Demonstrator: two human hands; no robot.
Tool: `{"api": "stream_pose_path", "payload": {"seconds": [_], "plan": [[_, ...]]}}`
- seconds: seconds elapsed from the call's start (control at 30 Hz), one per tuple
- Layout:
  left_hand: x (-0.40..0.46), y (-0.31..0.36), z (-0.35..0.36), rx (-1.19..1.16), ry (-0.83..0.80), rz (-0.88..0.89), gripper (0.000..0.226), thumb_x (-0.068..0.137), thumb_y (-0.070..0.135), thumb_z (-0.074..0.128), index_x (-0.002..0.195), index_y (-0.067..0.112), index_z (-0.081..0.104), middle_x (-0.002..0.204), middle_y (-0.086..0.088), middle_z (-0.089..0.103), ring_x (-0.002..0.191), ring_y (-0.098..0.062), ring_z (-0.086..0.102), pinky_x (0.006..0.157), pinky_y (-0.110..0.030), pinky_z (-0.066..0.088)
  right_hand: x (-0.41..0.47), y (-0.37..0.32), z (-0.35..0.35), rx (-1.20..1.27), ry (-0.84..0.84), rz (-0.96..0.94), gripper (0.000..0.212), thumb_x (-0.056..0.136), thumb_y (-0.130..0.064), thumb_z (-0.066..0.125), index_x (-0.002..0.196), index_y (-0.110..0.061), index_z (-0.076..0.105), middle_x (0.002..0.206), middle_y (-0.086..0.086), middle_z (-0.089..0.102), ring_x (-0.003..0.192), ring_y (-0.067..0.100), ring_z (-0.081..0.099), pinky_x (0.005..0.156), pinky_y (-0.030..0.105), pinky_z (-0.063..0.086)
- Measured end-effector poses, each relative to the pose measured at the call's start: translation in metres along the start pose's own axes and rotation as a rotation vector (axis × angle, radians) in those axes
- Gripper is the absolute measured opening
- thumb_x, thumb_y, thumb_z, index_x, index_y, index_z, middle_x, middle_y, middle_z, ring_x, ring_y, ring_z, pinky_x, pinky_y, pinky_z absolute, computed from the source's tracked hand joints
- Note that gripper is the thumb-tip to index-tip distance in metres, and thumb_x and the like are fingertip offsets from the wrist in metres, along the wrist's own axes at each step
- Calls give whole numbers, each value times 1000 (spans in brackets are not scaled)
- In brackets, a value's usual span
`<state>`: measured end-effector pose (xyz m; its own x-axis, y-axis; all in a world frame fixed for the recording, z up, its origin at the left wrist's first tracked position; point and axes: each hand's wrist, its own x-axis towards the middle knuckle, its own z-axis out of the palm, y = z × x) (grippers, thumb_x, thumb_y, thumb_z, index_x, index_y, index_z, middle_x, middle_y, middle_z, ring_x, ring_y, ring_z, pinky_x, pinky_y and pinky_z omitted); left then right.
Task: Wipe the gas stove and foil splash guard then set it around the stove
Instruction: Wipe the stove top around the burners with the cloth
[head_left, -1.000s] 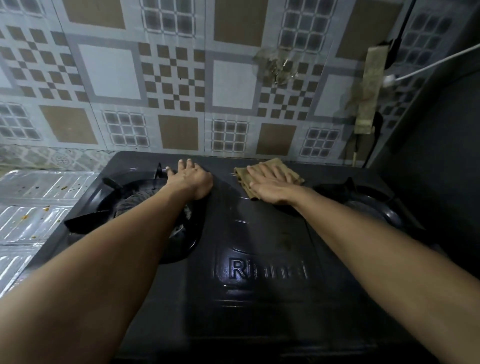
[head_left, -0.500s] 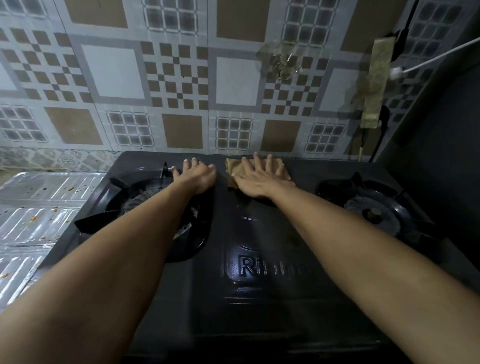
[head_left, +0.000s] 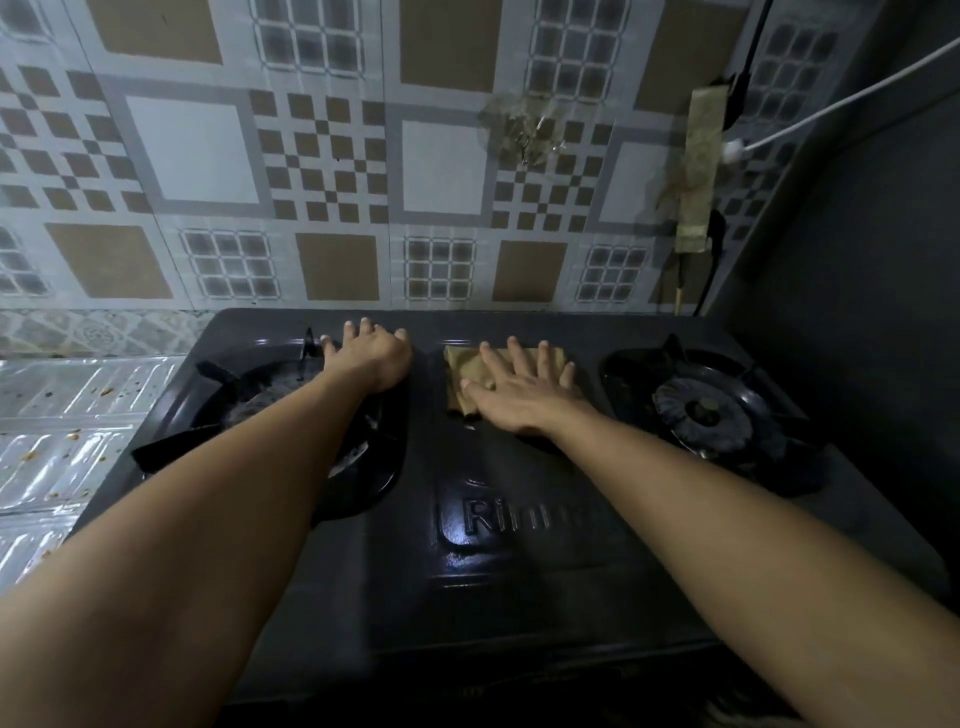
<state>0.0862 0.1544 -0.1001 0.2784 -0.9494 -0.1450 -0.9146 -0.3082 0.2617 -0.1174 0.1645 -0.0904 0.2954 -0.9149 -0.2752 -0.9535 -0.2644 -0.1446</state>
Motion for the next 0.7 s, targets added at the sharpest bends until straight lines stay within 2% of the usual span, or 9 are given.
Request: {"api": "stream_pose_path", "payload": {"seconds": [0.23,0.37,0.43,0.5,0.57,0.7], "plan": [[-2,5,-7,88,-36,13,58,101,39,19,149,8,30,161,-15,13,148,-36,6,114,-66,4,45,19,-29,-123,1,27,69,94,-65,8,153,-34,-10,161,3,-18,146,31,-22,112,58,-18],[-14,26,-24,347,-128,-27,57,102,40,31,152,13,27,161,-17,14,148,-42,6,110,-73,4,60,31,-46,-154,-47,38,63,97,-61,7,152,-36,-10,162,1,-16,147,29,-17,114,59,-13],[-14,39,-28,413,-104,1,60,101,46,30,152,14,27,161,-17,12,148,-41,3,110,-73,4,72,40,-53,-185,-77,16,64,96,-63,9,152,-37,-10,162,-1,-15,148,29,-14,115,60,-10],[-11,59,-25,387,-31,84,61,100,48,27,150,13,32,161,-18,12,149,-39,4,112,-70,5,84,47,-61,-207,-129,-14,67,95,-67,11,152,-37,-10,161,0,-15,148,30,-14,116,58,-8],[-9,85,-21,314,13,139,61,101,47,25,146,8,38,160,-19,15,149,-35,8,114,-66,8,95,53,-68,-211,-193,-62,70,97,-64,15,153,-31,-11,161,6,-16,148,33,-14,118,51,-6],[-3,138,-7,222,0,157,55,101,42,26,135,5,49,151,-21,33,142,-35,26,114,-62,16,109,94,-94,-221,-305,-55,72,101,-55,22,153,-19,-12,162,10,-11,149,30,-4,118,38,4]]}}
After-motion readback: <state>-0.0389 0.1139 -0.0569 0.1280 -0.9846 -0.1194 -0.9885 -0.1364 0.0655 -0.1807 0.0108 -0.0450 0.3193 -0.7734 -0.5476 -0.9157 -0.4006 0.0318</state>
